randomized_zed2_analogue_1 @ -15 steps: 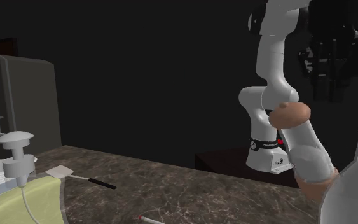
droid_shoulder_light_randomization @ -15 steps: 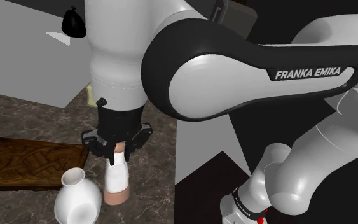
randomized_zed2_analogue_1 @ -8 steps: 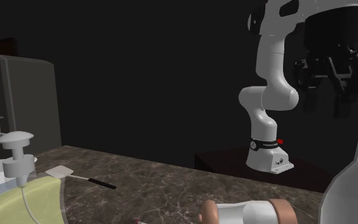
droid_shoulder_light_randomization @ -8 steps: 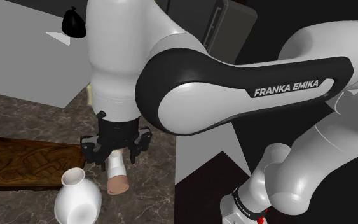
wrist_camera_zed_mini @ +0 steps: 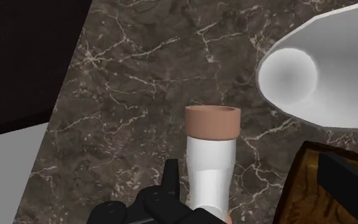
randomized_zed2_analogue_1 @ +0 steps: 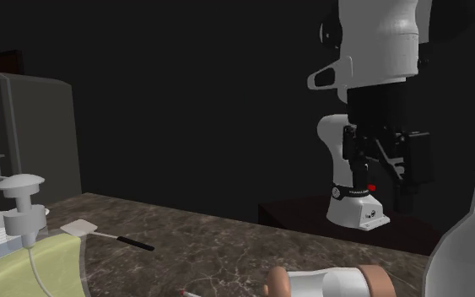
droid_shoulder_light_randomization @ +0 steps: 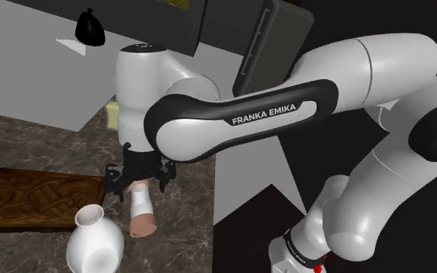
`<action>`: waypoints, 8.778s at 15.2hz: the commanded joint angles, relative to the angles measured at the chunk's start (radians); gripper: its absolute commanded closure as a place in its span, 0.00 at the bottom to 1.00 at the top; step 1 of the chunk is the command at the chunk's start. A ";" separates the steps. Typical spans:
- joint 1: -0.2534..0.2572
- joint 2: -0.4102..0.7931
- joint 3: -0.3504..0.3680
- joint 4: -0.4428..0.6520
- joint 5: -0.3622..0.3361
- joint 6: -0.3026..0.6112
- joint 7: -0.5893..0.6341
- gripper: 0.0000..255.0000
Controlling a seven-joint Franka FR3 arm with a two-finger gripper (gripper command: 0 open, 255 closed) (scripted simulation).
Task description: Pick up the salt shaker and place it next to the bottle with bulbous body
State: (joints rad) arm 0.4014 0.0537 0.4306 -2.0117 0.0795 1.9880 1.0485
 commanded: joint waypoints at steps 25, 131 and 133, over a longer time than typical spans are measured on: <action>-0.054 0.336 -0.075 -0.015 -0.037 0.279 -0.150 0.00; -0.053 -0.063 -0.006 0.032 0.107 -0.134 -0.098 1.00; -0.052 -0.056 -0.005 0.013 0.106 -0.108 -0.100 1.00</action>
State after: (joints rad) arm 0.3493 -0.0069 0.4252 -1.9891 0.1865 1.8655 0.9504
